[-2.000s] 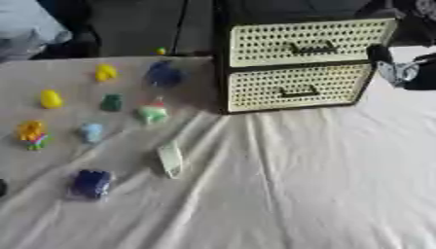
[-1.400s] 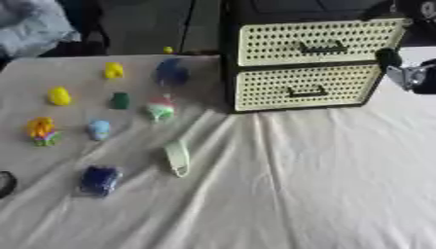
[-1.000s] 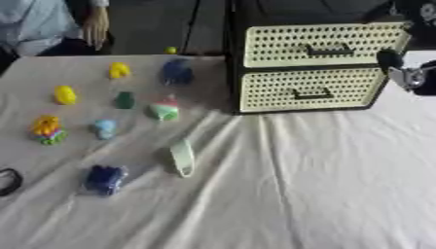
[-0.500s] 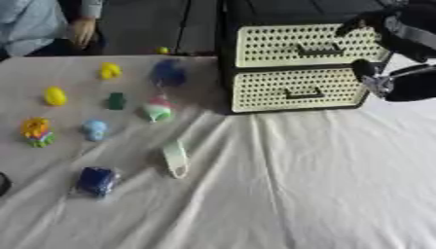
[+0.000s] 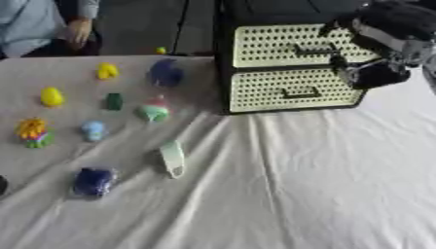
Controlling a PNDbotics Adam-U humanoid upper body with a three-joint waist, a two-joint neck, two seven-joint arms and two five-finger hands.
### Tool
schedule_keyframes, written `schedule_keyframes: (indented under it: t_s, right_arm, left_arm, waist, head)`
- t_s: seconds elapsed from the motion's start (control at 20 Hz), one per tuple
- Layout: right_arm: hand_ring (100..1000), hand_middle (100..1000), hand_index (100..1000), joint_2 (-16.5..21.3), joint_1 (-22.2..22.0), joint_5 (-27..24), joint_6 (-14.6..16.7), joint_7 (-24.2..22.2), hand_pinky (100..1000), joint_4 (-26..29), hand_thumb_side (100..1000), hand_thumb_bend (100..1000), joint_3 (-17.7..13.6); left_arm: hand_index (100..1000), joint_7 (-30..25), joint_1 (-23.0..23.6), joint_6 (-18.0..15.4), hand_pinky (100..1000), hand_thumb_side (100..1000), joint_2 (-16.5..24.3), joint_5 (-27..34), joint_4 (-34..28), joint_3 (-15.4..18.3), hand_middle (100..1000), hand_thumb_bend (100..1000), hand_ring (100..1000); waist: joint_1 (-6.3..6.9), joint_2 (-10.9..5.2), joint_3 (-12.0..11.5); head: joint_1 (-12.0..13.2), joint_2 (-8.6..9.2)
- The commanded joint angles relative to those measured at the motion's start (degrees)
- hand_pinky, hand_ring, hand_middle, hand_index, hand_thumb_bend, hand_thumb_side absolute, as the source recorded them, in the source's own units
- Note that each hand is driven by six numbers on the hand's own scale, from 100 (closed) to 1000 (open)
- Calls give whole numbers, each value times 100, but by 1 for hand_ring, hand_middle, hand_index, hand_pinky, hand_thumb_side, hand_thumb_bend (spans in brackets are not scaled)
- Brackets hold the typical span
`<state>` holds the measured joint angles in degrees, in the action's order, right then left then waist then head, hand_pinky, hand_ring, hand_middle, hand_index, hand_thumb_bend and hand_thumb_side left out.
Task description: Pick up objects from table and place into drawer.
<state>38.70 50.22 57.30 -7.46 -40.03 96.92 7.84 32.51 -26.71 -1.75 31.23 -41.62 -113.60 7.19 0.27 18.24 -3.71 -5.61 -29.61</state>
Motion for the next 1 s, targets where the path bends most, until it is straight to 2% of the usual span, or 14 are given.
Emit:
schedule_keyframes:
  t_s: [0.05, 0.25, 0.6, 1.0]
  right_arm:
    - [154, 102, 866, 4, 190, 141, 1, 133, 100, -343, 119, 100, -4]
    - [152, 100, 864, -85, 275, 118, -1, 190, 100, -745, 100, 100, 9]
    - [155, 123, 862, -188, 363, 138, 13, 288, 100, -1340, 118, 100, 11]
    - [154, 119, 856, -292, 519, 217, -6, 608, 100, -1897, 117, 100, -88]
  left_arm:
    - [889, -31, -87, -4, 532, 1000, 84, 27, -99, 7, 837, 100, 657]
    - [886, -34, -92, -1, 531, 1000, 72, 35, -99, 4, 833, 100, 656]
    - [882, -42, -95, 8, 530, 1000, 52, 43, -99, 3, 828, 100, 656]
    - [879, -50, -89, 5, 529, 1000, 37, 49, -99, -4, 824, 100, 655]
  waist:
    - [9, -97, -23]
    - [12, -70, -39]
    - [19, -34, -87]
    - [23, 4, -136]
  head:
    - [-26, 53]
    - [-53, 81]
    - [-96, 136]
    - [-146, 206]
